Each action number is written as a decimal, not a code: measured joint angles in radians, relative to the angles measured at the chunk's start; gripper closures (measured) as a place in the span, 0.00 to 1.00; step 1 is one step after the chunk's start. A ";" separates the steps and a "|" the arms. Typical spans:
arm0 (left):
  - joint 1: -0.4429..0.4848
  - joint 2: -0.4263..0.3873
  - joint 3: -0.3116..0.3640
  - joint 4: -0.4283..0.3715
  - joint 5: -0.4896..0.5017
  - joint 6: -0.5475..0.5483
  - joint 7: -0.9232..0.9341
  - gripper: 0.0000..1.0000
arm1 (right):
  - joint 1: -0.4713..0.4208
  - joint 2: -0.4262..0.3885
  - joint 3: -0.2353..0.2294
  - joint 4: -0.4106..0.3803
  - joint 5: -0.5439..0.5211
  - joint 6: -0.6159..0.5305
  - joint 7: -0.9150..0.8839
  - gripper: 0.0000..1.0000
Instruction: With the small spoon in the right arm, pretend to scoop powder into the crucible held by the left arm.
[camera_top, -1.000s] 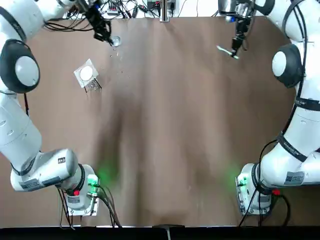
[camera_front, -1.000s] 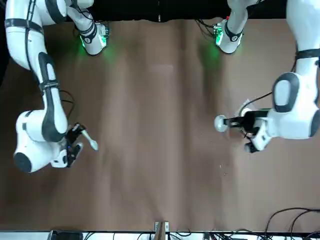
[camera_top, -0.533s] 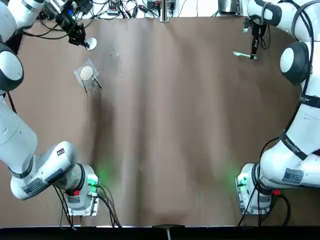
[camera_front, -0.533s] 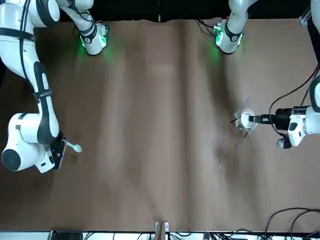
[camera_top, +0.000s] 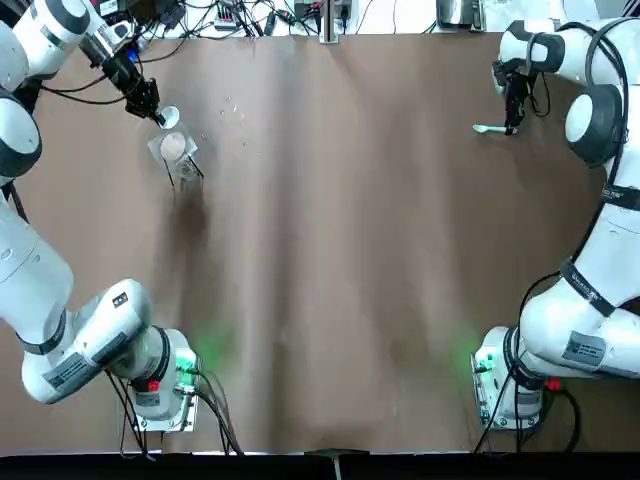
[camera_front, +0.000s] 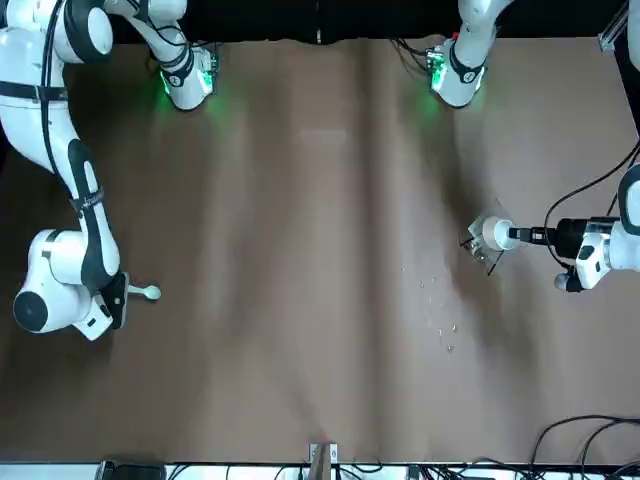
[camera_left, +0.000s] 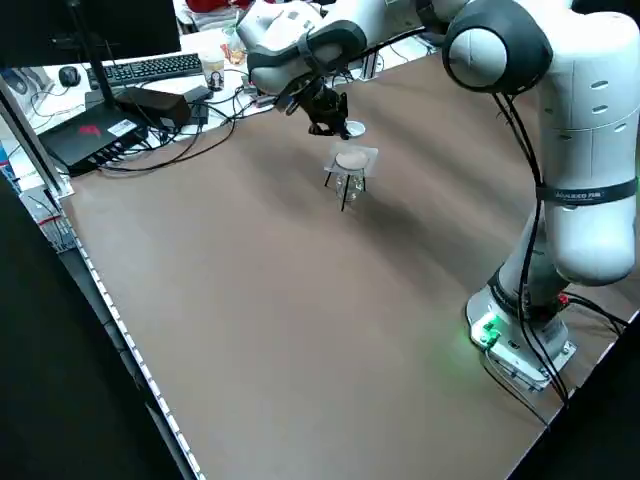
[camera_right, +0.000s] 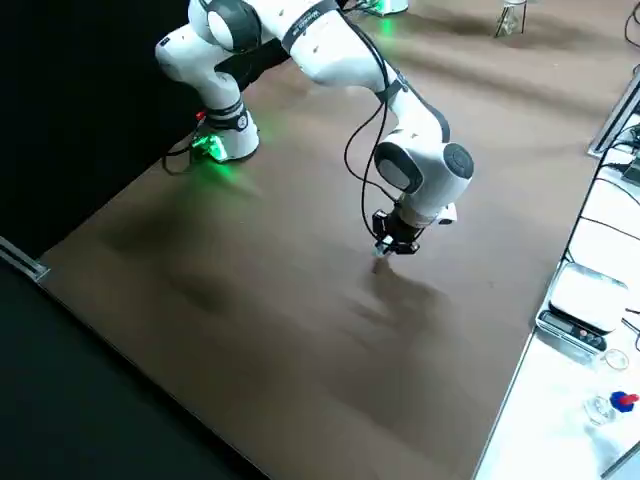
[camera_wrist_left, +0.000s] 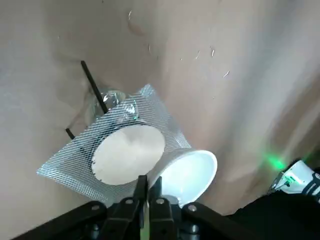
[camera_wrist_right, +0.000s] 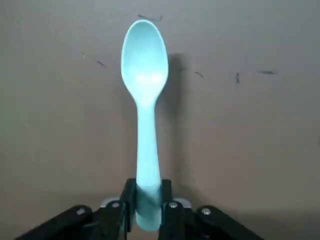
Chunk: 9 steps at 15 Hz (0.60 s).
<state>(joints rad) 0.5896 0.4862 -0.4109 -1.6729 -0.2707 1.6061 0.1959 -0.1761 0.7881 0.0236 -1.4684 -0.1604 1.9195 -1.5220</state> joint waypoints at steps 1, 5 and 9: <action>0.004 0.000 0.000 -0.011 0.001 0.000 0.009 0.94 | 0.000 0.005 0.001 -0.006 0.000 0.007 -0.003 0.76; 0.006 0.000 0.000 -0.038 0.039 0.000 0.019 0.94 | -0.001 0.011 0.001 -0.028 0.000 0.030 -0.004 0.76; 0.015 0.000 0.000 -0.057 0.056 0.000 0.036 0.94 | -0.001 0.011 0.002 -0.030 0.000 0.024 -0.004 0.63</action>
<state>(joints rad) 0.6042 0.4862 -0.4112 -1.7297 -0.2148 1.6061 0.2320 -0.1767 0.7989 0.0256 -1.4983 -0.1603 1.9438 -1.5263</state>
